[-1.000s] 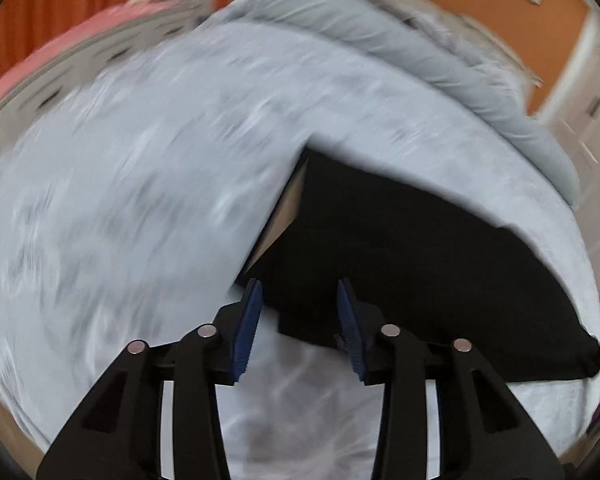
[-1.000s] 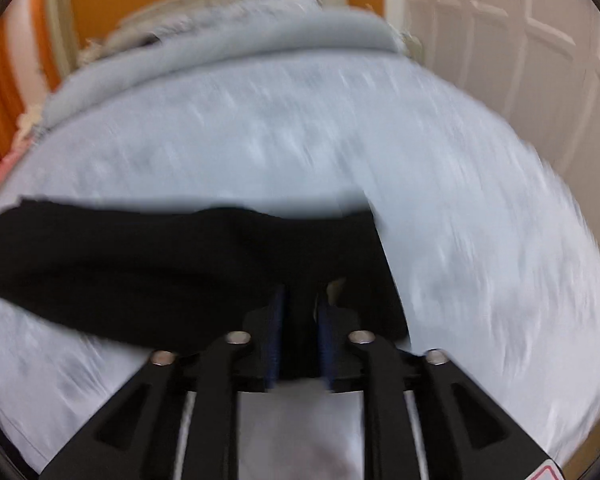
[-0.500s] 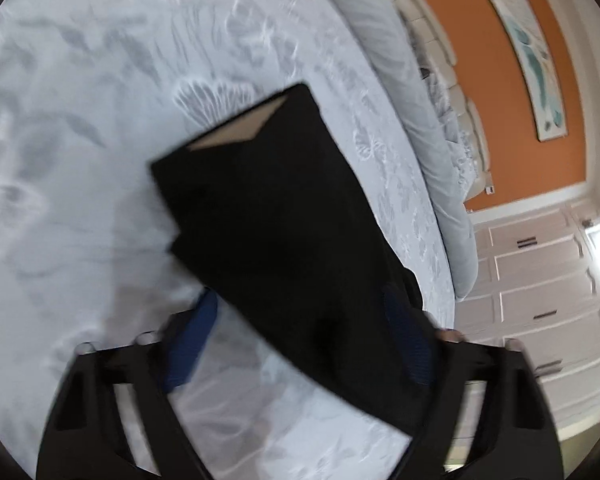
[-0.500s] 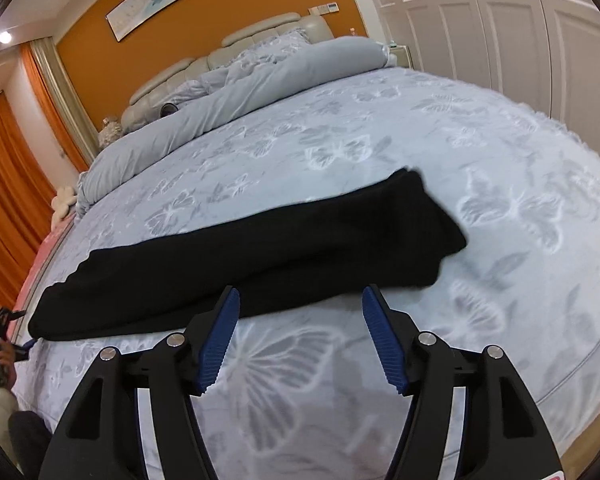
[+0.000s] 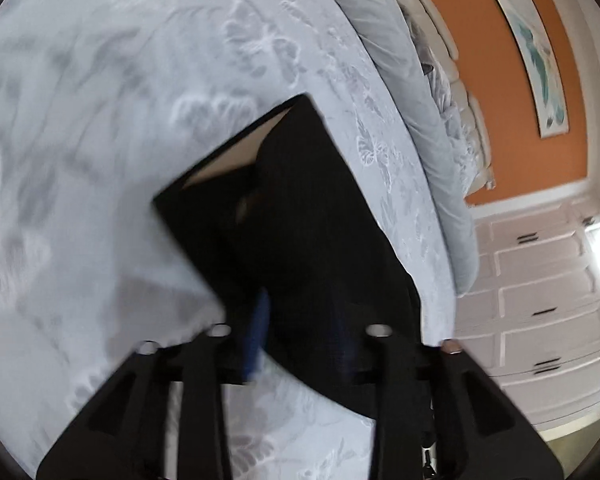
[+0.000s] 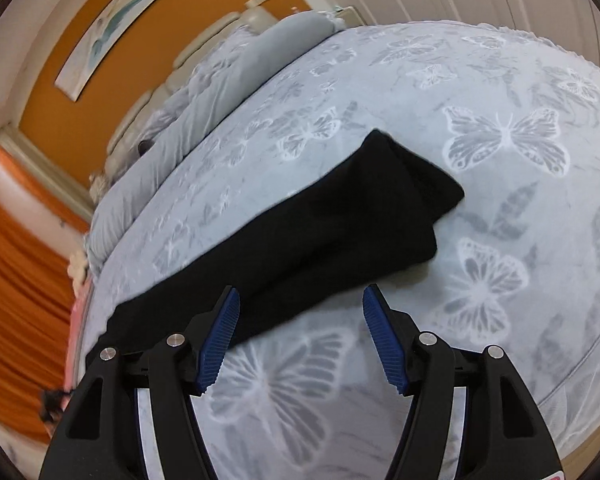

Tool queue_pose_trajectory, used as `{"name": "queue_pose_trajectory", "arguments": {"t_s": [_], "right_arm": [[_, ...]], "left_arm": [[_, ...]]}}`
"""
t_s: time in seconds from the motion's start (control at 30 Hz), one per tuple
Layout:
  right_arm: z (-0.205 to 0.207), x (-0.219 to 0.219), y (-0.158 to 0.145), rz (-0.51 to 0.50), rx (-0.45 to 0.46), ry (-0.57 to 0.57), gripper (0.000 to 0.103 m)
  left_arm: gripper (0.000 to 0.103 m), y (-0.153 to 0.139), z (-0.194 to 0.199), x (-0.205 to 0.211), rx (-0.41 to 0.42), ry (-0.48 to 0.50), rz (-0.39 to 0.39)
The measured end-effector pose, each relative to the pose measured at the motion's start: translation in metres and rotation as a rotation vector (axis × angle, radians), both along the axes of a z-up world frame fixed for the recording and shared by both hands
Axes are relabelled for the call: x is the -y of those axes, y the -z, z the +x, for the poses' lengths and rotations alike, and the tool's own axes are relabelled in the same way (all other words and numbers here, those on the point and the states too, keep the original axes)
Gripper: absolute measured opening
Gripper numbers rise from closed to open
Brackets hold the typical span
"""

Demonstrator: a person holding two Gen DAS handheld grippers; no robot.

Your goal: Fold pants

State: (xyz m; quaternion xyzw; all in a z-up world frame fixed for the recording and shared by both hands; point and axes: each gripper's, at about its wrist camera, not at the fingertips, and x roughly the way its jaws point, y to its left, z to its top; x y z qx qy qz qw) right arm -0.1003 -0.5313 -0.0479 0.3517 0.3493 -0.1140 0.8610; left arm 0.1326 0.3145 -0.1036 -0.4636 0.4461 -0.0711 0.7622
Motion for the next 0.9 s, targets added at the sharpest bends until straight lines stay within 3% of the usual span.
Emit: {"name": "queue_pose_trajectory", "arguments": {"t_s": [0.07, 0.1, 0.13, 0.17, 0.23, 0.27, 0.3, 0.33, 0.37, 0.47, 0.5, 0.53, 0.6, 0.63, 0.73, 0.8, 0.87, 0.9], "right_arm": [[0.006, 0.005, -0.023, -0.131, -0.019, 0.058, 0.068], [0.008, 0.008, -0.032, -0.183, -0.007, 0.074, 0.082], [0.012, 0.013, -0.04, -0.247, -0.006, 0.097, 0.088], [0.024, 0.021, -0.043, -0.325, -0.054, 0.115, 0.088], [0.054, 0.037, -0.027, -0.343, -0.187, 0.068, 0.082], [0.073, 0.043, -0.013, -0.305, -0.236, 0.011, 0.015], [0.085, 0.046, -0.004, -0.254, -0.259, -0.052, 0.004], [0.095, 0.046, -0.006, -0.232, -0.249, -0.088, 0.005], [0.1, 0.035, -0.033, -0.316, -0.158, -0.112, 0.005], [0.079, 0.007, -0.113, -0.495, 0.176, -0.205, 0.005], [0.072, 0.005, -0.123, -0.547, 0.203, -0.204, 0.005], [0.066, 0.009, -0.123, -0.592, 0.19, -0.193, 0.005], [0.058, 0.031, -0.09, -0.596, 0.052, -0.179, 0.008], [0.053, 0.045, -0.058, -0.56, -0.062, -0.18, 0.014], [0.026, 0.067, 0.007, -0.536, -0.273, -0.115, 0.028], [0.002, 0.071, 0.016, -0.491, -0.25, -0.061, 0.032], [-0.022, 0.069, 0.006, -0.401, -0.143, -0.019, 0.049], [-0.026, 0.065, 0.002, -0.374, -0.113, -0.008, 0.052]], "left_arm": [[0.063, 0.001, -0.004, 0.005, 0.003, 0.004, -0.034], [0.072, -0.001, -0.002, 0.009, 0.0, 0.009, -0.038], [0.078, -0.002, 0.002, 0.012, -0.011, 0.014, -0.028], [0.085, -0.001, 0.007, 0.013, -0.016, 0.017, -0.023], [0.085, -0.001, 0.022, 0.022, -0.026, 0.038, 0.007], [0.075, 0.001, 0.029, 0.027, -0.031, 0.051, 0.026], [0.04, 0.002, 0.042, 0.036, -0.05, 0.063, 0.073], [0.022, 0.004, 0.038, 0.031, -0.066, 0.066, 0.121], [0.012, -0.001, 0.044, 0.034, -0.063, 0.076, 0.162], [0.011, -0.024, 0.041, 0.024, 0.009, 0.038, 0.195], [0.011, -0.027, 0.039, 0.021, 0.023, 0.042, 0.195], [0.011, -0.025, 0.038, 0.018, 0.021, 0.052, 0.203], [0.011, -0.015, 0.038, 0.019, -0.015, 0.07, 0.232], [0.012, -0.005, 0.036, 0.019, -0.037, 0.085, 0.234], [0.016, 0.014, 0.022, 0.014, -0.062, 0.075, 0.218], [0.016, 0.018, 0.02, 0.011, -0.057, 0.07, 0.196], [0.017, 0.02, 0.017, 0.008, -0.056, 0.069, 0.18], [0.018, 0.019, 0.018, 0.008, -0.057, 0.068, 0.178]]}}
